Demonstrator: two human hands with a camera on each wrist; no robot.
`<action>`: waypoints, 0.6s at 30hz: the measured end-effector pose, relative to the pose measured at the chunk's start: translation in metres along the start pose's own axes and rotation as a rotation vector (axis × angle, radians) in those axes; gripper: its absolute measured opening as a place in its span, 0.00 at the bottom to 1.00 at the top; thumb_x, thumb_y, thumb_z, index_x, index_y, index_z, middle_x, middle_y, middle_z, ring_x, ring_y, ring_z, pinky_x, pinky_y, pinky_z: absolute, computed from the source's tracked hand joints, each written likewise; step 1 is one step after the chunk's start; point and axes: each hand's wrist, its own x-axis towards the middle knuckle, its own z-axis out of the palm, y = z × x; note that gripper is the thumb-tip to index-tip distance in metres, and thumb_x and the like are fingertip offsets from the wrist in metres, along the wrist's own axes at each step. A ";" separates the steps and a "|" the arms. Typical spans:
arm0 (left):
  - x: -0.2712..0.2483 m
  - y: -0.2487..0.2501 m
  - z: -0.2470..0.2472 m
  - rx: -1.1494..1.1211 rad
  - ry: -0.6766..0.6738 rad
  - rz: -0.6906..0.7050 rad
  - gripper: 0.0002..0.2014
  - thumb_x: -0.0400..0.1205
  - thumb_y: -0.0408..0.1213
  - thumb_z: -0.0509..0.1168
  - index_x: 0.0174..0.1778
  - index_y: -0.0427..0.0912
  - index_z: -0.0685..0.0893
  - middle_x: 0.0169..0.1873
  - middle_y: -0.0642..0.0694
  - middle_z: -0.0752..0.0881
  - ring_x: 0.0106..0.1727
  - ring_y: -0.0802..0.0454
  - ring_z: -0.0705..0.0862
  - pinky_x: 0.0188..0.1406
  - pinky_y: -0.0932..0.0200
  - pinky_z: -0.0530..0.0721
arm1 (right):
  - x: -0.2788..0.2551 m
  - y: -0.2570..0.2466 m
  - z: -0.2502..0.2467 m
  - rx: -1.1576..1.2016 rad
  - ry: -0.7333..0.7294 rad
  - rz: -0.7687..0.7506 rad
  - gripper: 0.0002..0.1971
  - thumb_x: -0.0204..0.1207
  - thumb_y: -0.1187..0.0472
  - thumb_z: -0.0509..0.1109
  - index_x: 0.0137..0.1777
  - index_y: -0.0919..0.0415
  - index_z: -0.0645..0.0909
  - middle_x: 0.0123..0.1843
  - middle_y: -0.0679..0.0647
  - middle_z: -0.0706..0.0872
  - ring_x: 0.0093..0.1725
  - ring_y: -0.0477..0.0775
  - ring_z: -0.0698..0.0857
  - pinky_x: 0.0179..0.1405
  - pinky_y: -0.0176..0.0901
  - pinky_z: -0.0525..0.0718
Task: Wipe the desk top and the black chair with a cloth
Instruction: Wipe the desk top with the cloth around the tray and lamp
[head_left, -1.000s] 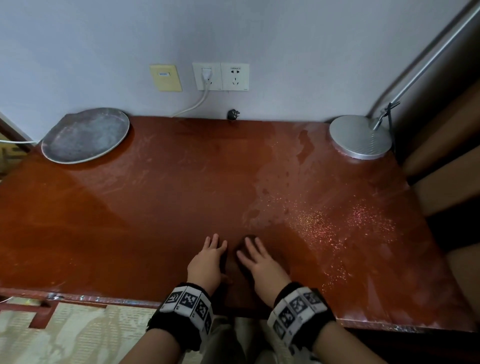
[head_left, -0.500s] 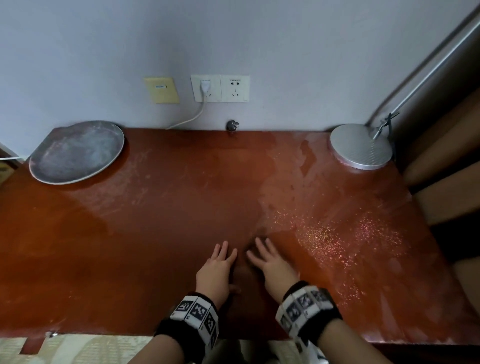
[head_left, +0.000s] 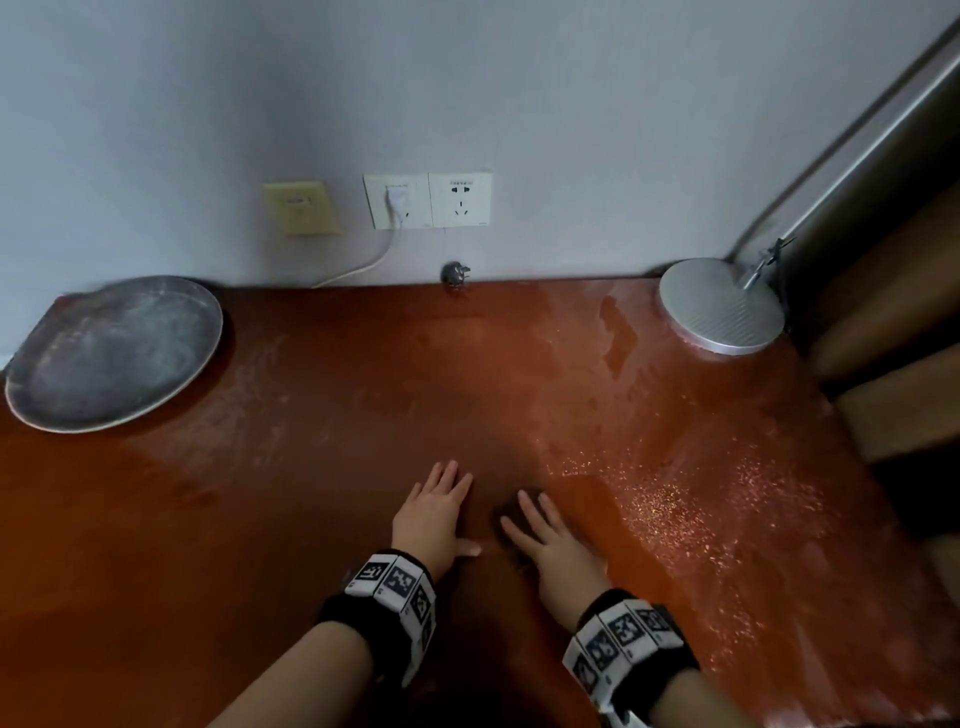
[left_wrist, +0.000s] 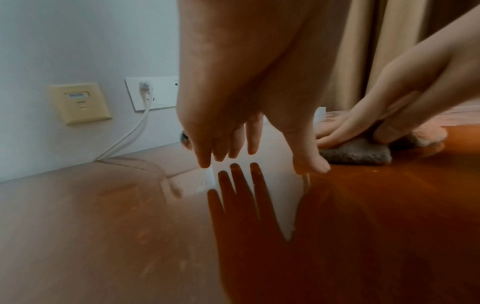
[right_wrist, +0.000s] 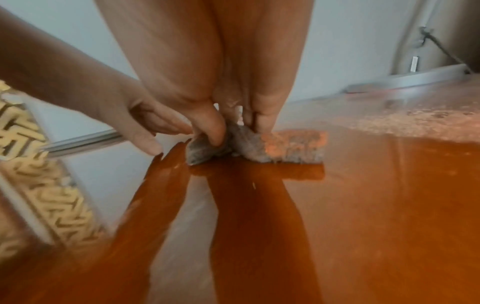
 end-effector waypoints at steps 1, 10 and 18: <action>0.004 0.002 0.000 -0.003 -0.006 0.005 0.45 0.78 0.48 0.69 0.84 0.48 0.47 0.84 0.47 0.42 0.84 0.49 0.41 0.82 0.51 0.47 | 0.003 0.005 -0.003 0.007 0.013 -0.022 0.41 0.77 0.76 0.53 0.82 0.37 0.48 0.83 0.40 0.32 0.82 0.48 0.34 0.71 0.55 0.73; 0.014 0.001 0.004 -0.084 0.015 0.002 0.44 0.78 0.47 0.70 0.84 0.52 0.50 0.83 0.52 0.41 0.84 0.53 0.41 0.82 0.52 0.51 | 0.045 0.055 -0.058 0.066 0.143 0.181 0.42 0.76 0.79 0.54 0.83 0.44 0.48 0.85 0.49 0.36 0.83 0.55 0.39 0.74 0.46 0.70; 0.036 0.015 -0.014 -0.122 0.064 -0.062 0.43 0.78 0.46 0.70 0.84 0.52 0.50 0.84 0.52 0.46 0.84 0.53 0.45 0.80 0.53 0.58 | 0.045 0.064 -0.058 -0.046 0.001 -0.141 0.43 0.76 0.81 0.53 0.82 0.40 0.51 0.83 0.42 0.34 0.83 0.48 0.36 0.65 0.43 0.76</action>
